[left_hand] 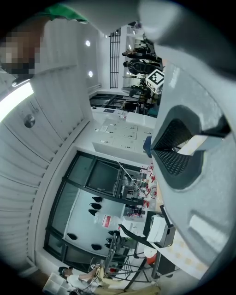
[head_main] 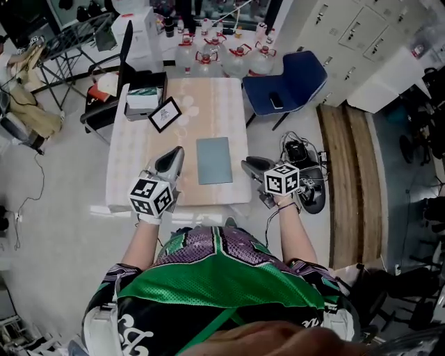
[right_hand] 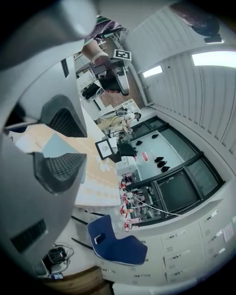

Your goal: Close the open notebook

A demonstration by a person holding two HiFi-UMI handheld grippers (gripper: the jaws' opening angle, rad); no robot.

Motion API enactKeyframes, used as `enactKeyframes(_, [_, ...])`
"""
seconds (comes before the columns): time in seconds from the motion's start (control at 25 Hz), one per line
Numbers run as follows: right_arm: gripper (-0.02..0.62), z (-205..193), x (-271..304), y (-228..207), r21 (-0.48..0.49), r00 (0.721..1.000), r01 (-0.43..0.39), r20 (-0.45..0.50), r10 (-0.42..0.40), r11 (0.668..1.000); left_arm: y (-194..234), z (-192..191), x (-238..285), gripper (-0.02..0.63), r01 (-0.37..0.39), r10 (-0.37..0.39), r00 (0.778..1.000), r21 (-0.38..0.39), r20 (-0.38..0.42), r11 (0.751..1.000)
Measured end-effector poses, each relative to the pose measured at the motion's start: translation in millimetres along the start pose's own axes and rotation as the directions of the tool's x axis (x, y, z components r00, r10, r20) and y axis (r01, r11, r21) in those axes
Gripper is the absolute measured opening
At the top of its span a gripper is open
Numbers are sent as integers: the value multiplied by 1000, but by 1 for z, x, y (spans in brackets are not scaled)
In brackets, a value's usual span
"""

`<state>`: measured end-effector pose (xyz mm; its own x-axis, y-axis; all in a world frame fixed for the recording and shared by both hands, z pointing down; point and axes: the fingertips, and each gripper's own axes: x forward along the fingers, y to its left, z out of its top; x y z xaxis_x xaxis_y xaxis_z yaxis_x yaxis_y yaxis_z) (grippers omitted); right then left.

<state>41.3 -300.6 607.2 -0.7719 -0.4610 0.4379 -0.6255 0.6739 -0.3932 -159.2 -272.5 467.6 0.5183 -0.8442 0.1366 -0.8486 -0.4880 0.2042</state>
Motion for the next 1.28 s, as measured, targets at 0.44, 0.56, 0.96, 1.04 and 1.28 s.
enactKeyframes(0.44, [106,24,-37,-6,3,963,222,157,-220,975,15,7,1,17,68,-68,998,52,-6,996])
enactKeyframes(0.56, [104,38,-39,0,16,945,261,202,-259,965,13,10,4,17,85,-84,996,73,-8,994])
enactKeyframes(0.96, [100,82,-60,40,27,891,331,320,-322,943,4,31,-1,16,142,-144,989,75,25,987])
enactKeyframes(1.04, [100,90,-65,50,5,889,334,331,-317,942,5,36,-2,17,141,-144,989,78,32,987])
enactKeyframes(1.28, [94,126,-84,61,-106,874,368,378,-305,924,13,48,-1,17,95,-100,993,73,63,993])
